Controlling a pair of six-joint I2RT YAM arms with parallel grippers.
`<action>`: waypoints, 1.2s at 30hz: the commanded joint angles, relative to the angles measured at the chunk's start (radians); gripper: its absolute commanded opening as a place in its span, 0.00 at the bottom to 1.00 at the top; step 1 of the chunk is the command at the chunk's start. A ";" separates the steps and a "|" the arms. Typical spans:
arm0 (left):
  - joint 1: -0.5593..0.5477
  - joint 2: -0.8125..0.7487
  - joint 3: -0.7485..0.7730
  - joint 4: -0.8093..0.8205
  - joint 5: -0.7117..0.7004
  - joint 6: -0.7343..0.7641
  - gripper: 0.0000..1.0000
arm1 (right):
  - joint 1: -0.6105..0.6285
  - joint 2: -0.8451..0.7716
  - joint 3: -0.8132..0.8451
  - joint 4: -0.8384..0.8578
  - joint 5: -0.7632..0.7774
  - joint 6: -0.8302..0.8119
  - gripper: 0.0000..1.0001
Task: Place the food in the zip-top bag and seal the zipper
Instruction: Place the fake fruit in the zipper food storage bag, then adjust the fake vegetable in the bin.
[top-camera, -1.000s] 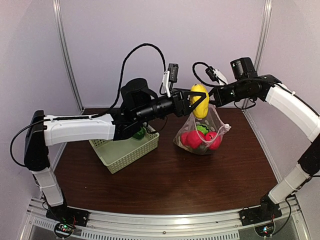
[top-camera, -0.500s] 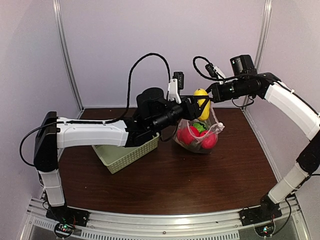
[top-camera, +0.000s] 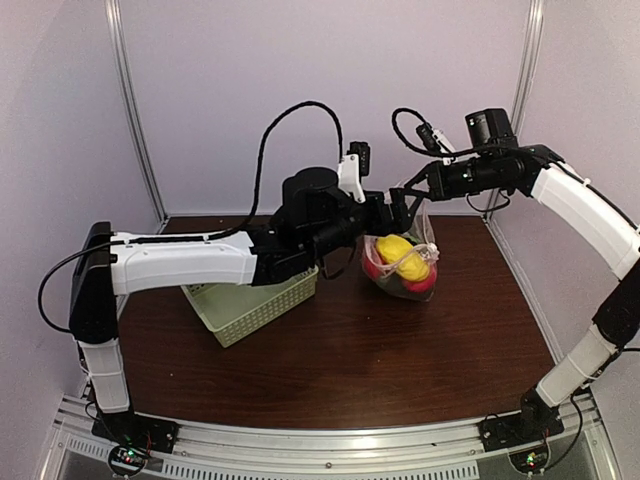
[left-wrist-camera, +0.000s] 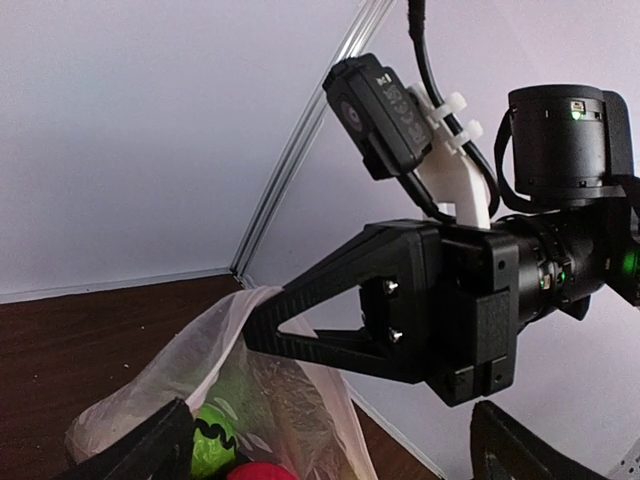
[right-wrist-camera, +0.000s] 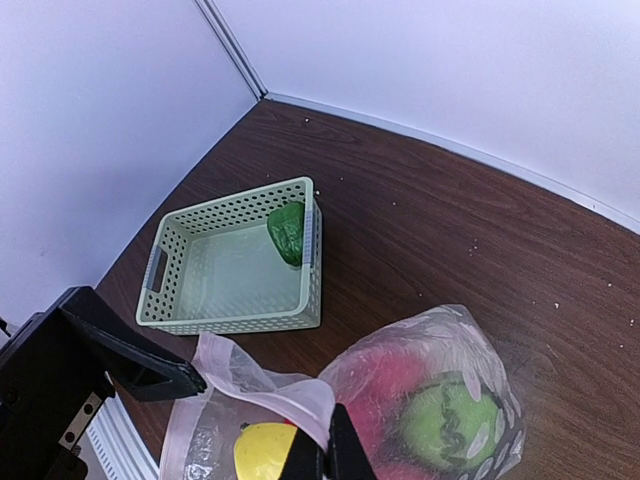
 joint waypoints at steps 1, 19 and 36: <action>-0.002 -0.091 -0.012 0.007 0.013 0.059 0.98 | -0.031 -0.013 0.009 0.069 -0.028 0.004 0.00; 0.343 -0.356 -0.215 -0.811 -0.123 0.137 0.91 | -0.136 -0.113 -0.103 0.084 0.188 -0.218 0.00; 0.539 -0.016 -0.033 -0.934 0.132 0.183 0.90 | -0.134 -0.180 -0.310 0.195 0.172 -0.163 0.00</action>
